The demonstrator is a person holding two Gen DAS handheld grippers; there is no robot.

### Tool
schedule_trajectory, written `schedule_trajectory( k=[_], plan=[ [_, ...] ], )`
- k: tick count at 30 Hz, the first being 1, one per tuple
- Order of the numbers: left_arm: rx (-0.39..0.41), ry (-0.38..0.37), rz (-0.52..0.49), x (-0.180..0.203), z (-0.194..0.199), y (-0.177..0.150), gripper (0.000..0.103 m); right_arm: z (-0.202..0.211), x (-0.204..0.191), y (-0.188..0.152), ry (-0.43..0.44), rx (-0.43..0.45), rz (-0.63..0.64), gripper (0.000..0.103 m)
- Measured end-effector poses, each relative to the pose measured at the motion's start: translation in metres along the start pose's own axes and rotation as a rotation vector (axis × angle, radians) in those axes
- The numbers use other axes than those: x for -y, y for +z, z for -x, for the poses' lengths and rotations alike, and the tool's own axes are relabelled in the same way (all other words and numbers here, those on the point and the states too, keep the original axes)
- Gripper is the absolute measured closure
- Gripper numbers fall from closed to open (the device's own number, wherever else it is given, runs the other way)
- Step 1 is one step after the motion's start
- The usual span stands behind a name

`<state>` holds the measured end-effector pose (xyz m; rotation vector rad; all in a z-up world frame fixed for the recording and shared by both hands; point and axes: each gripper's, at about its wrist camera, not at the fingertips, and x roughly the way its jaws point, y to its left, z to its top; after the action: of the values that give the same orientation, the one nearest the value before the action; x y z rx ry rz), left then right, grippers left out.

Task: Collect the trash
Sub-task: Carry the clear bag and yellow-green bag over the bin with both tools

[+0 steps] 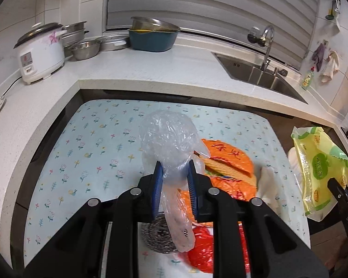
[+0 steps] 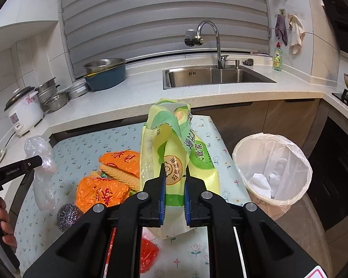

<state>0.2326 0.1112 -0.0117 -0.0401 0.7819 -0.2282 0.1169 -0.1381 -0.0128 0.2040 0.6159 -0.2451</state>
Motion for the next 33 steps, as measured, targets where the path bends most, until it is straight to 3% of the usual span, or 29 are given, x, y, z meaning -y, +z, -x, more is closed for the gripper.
schedule_trajectory(
  k=[13, 33],
  plan=[
    [0.007, -0.093, -0.147, 0.117, 0.009, -0.005, 0.083, 0.023, 0.072, -0.002, -0.049, 0.025, -0.079, 0.091],
    [-0.057, -0.212, -0.352, 0.265, -0.021, -0.031, 0.083, 0.016, 0.185, -0.008, -0.144, 0.022, -0.207, 0.091]
  ],
)
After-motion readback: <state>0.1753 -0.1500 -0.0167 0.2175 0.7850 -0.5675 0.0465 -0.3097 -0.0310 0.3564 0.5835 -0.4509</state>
